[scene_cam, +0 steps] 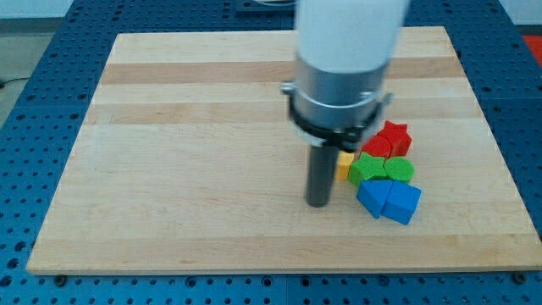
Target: Push the red blocks slightly to left
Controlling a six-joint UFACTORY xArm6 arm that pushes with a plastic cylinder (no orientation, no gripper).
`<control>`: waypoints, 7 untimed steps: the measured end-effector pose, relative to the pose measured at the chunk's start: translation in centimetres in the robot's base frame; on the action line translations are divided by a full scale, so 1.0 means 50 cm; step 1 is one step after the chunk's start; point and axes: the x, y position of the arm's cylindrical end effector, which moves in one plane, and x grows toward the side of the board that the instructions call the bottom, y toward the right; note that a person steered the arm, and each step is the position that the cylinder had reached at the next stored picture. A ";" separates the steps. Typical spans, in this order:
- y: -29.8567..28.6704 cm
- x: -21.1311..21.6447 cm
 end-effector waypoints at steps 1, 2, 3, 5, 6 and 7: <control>-0.083 -0.043; -0.093 -0.165; -0.025 -0.271; 0.314 -0.283; 0.394 -0.250; 0.361 -0.214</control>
